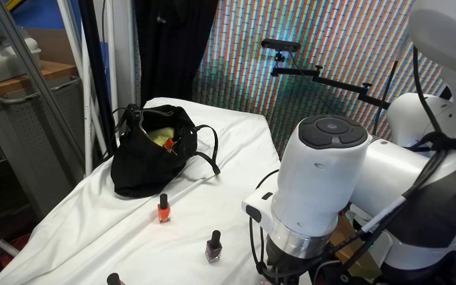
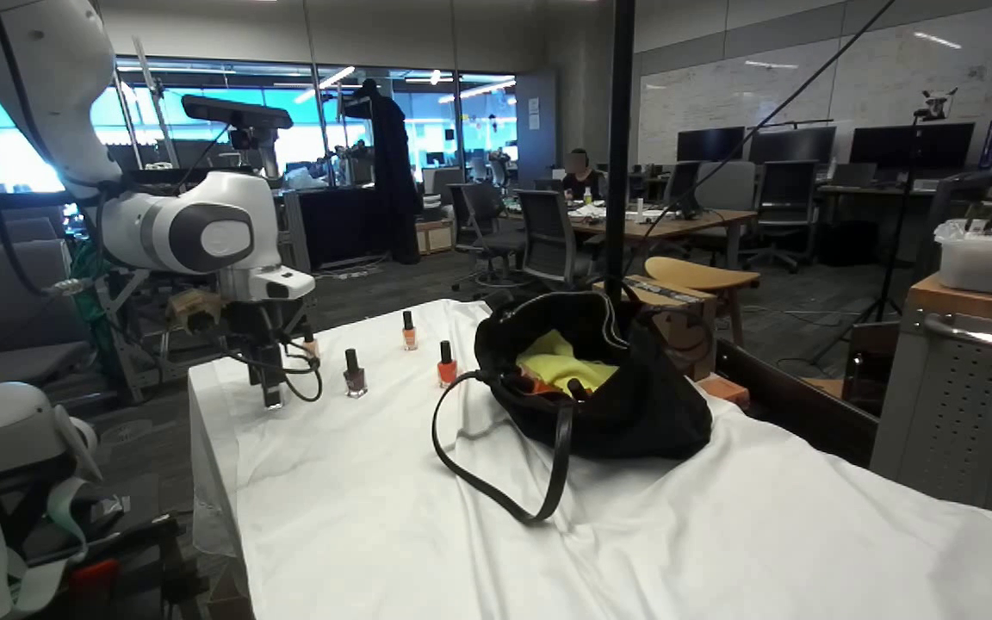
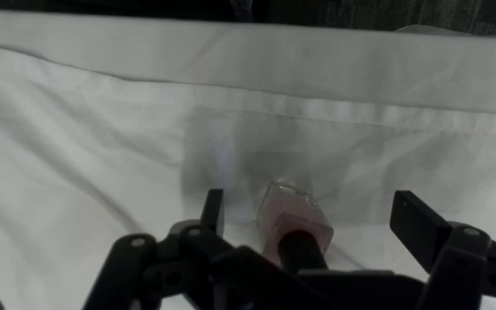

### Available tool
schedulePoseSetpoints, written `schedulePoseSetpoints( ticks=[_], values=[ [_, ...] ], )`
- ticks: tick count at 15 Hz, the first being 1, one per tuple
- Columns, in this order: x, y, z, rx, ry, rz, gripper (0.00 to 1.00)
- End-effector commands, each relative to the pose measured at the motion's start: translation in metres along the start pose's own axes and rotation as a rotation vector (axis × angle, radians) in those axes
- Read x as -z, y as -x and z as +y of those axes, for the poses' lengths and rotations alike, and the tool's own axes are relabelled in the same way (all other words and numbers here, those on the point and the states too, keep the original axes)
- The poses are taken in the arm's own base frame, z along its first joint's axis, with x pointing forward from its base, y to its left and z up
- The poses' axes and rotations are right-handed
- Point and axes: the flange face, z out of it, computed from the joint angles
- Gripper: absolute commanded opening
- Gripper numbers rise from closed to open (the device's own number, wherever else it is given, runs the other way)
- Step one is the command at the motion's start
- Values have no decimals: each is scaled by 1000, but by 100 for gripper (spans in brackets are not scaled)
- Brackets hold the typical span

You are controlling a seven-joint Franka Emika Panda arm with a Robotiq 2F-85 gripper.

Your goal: Put the nail polish bottles in the bag

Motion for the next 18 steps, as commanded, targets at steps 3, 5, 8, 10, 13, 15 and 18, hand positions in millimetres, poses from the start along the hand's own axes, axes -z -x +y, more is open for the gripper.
schedulePoseSetpoints(
  ticks=[3,5,8,10,13,15,18],
  values=[
    [1,3,1,16,-19,17,60],
    [1,3,1,15,-20,19,46],
    [0,2,2,10,-19,23,27],
    [1,1,2,7,-18,24,17],
    [2,0,3,4,-13,27,19],
    [4,-1,3,3,-9,34,19],
    [13,-2,5,-5,4,49,19]
  ],
)
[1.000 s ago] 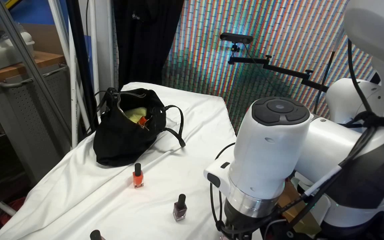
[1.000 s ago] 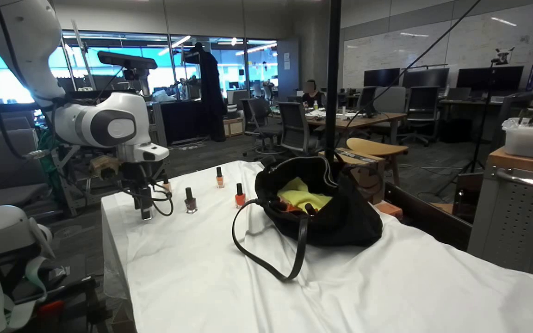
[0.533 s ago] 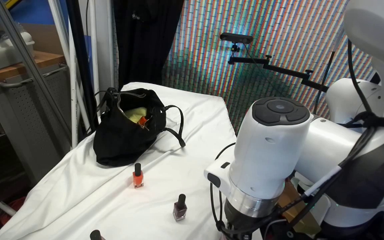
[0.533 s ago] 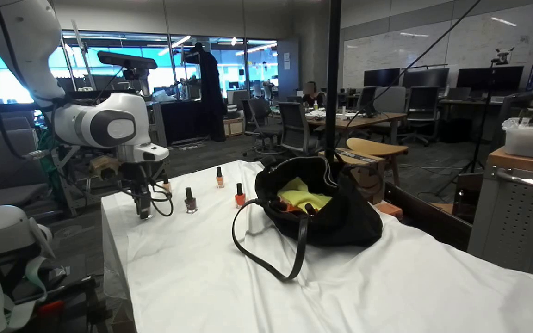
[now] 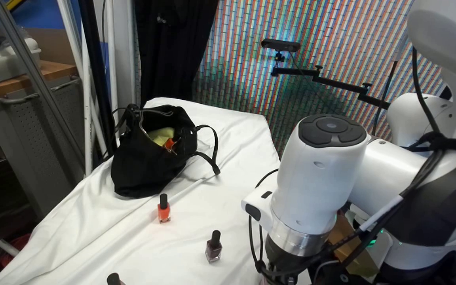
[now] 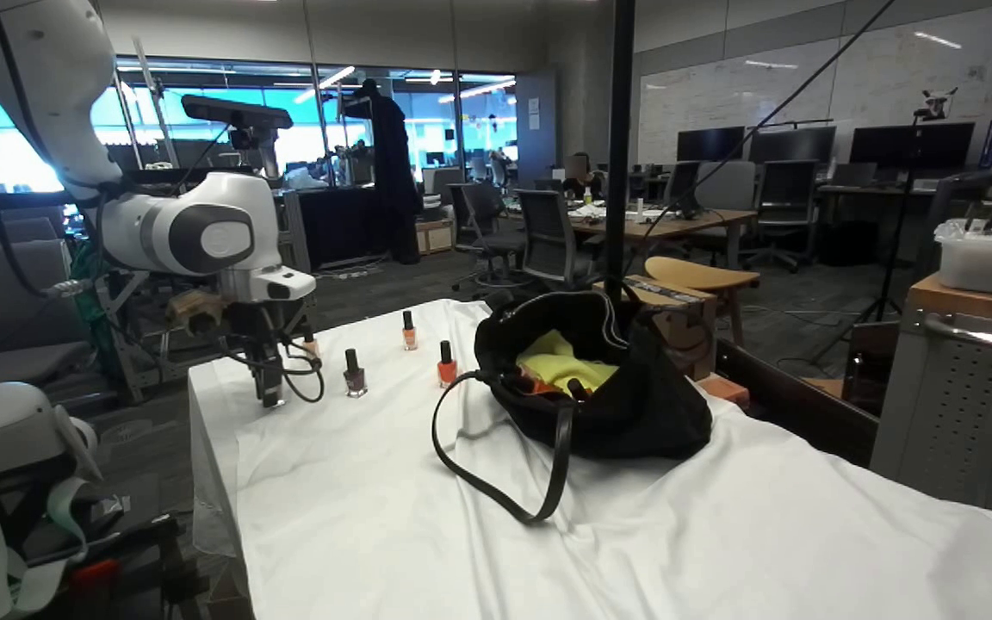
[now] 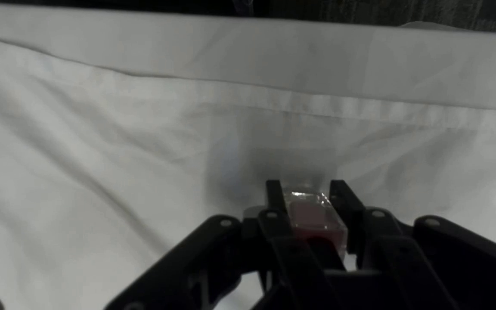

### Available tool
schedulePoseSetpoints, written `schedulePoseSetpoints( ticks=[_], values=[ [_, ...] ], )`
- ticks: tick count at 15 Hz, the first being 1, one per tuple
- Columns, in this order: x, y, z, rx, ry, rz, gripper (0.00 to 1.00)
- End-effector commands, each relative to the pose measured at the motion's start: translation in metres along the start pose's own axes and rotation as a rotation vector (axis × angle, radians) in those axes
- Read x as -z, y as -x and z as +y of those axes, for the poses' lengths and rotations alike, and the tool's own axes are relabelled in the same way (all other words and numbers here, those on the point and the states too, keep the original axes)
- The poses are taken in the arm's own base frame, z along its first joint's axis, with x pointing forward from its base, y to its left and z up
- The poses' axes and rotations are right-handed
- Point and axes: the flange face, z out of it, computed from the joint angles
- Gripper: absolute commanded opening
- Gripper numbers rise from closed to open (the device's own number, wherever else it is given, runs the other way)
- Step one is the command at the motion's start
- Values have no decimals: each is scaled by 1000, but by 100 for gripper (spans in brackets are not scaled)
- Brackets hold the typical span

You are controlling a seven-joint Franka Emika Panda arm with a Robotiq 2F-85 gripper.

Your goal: Put the nail polish bottles in the bag

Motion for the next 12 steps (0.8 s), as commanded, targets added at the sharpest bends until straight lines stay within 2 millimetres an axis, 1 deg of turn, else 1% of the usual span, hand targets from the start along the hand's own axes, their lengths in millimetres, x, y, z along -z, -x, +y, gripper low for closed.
schedulePoseSetpoints(
  ticks=[1,5,7,9,10,12],
  values=[
    [17,-2,4,-11,13,45,19],
    [34,-9,15,-49,35,87,19],
    [46,-16,25,-76,49,119,19],
    [61,-24,39,-107,64,153,19],
    [72,-30,52,-124,77,175,19],
    [87,-41,73,-141,94,207,19]
  ],
)
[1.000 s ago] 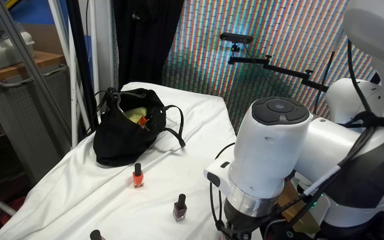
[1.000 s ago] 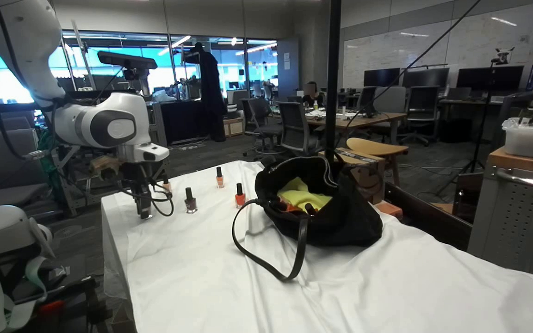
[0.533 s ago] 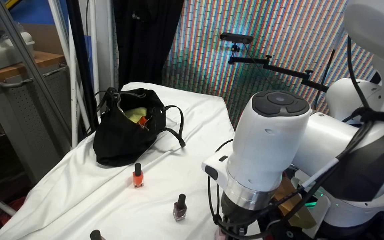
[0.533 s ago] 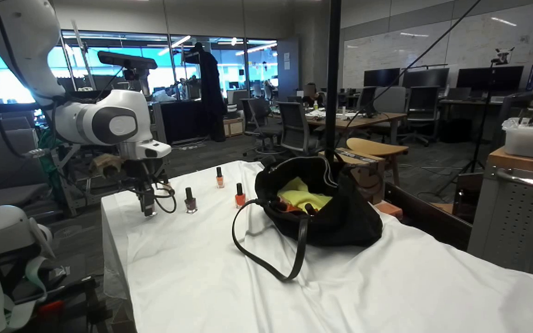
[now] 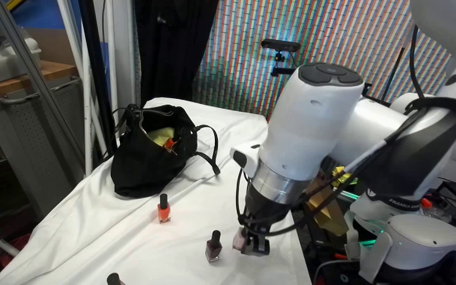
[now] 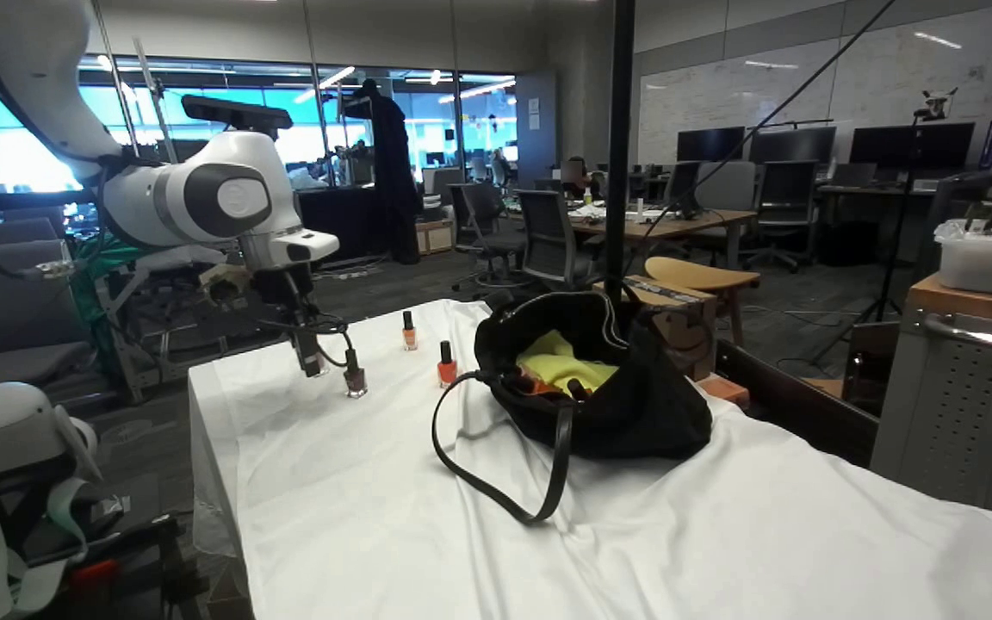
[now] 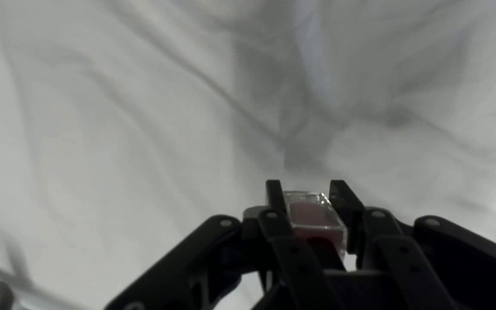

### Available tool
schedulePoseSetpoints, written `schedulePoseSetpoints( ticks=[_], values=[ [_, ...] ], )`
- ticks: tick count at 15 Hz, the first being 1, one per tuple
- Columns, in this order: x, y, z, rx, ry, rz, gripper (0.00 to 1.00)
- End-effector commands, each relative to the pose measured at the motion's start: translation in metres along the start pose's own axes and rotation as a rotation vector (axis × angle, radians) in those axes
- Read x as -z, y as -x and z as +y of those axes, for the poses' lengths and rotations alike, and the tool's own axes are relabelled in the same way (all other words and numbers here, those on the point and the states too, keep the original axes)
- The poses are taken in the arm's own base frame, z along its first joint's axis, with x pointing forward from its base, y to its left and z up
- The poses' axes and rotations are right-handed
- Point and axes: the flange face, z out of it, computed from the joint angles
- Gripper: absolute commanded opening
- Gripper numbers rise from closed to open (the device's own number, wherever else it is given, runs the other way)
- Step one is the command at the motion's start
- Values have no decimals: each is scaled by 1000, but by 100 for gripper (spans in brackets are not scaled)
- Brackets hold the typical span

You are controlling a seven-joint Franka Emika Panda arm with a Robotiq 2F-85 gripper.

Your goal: Put the nail polish bottles in the bag

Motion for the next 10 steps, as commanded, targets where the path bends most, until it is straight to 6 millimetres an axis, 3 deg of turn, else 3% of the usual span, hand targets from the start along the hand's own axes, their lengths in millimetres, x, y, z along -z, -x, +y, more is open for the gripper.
schedulePoseSetpoints(
  ticks=[1,5,10],
  values=[
    [35,-27,39,-43,42,73,19],
    [63,-67,88,-88,77,149,19],
    [83,-113,135,-135,104,226,19]
  ],
)
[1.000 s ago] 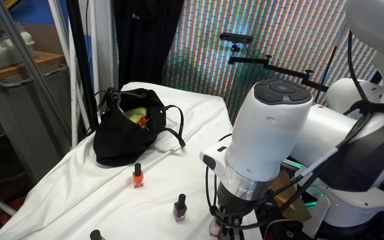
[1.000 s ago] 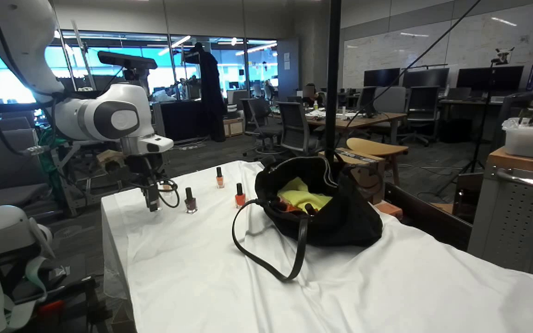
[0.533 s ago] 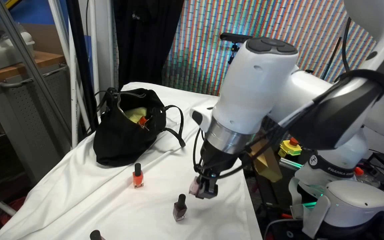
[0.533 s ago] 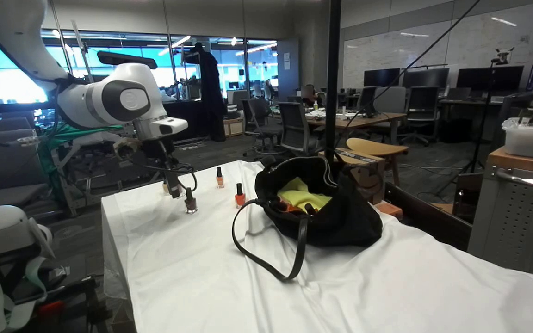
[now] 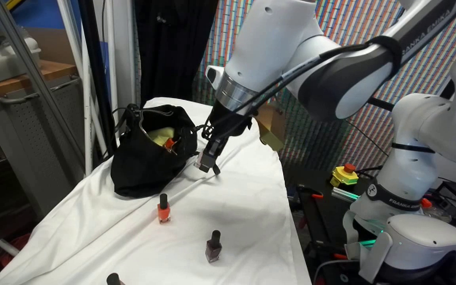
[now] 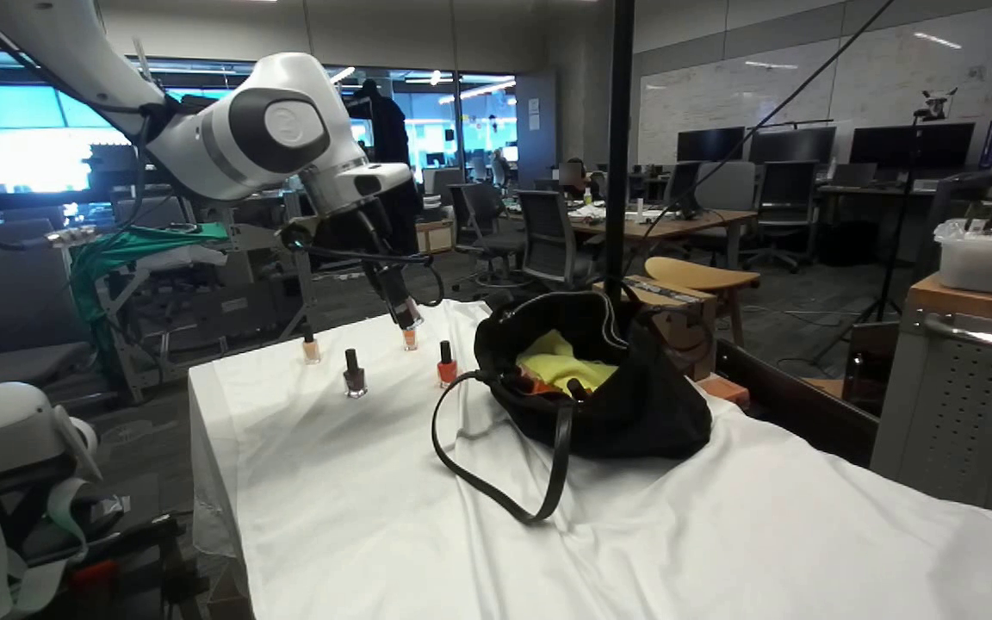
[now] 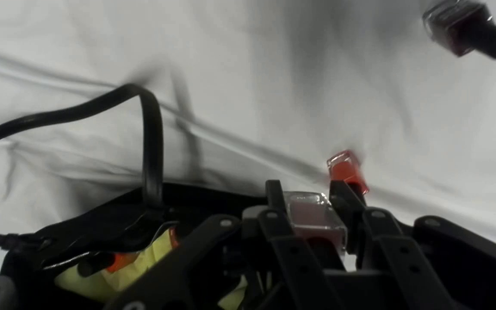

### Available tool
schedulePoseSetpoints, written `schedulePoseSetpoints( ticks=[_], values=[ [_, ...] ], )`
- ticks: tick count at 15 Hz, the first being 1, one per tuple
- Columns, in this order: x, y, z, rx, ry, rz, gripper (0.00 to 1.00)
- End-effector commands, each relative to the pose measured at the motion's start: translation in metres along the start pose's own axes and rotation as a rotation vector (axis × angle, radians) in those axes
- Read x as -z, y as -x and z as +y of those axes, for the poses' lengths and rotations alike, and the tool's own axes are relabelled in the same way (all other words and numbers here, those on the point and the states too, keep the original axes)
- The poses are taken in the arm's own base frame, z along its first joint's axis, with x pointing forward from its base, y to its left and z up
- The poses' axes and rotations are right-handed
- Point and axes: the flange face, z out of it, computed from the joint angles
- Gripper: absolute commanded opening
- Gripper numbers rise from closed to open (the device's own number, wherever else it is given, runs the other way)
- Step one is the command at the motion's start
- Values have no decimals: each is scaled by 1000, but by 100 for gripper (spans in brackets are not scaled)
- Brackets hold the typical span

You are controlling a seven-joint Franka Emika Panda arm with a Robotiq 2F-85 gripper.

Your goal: Put the nail polish bottles in the bag

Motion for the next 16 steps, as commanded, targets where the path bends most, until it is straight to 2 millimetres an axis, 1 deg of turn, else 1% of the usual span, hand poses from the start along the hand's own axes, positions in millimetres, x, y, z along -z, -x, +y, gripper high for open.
schedulePoseSetpoints(
  ticks=[1,4,7,12,16],
  values=[
    [10,-38,23,-13,27,57,19],
    [10,-62,41,-41,43,87,19],
    [1,-80,53,-50,49,82,18],
    [-25,-111,61,-66,50,60,17],
    [-43,-126,65,-67,60,42,16]
  ],
)
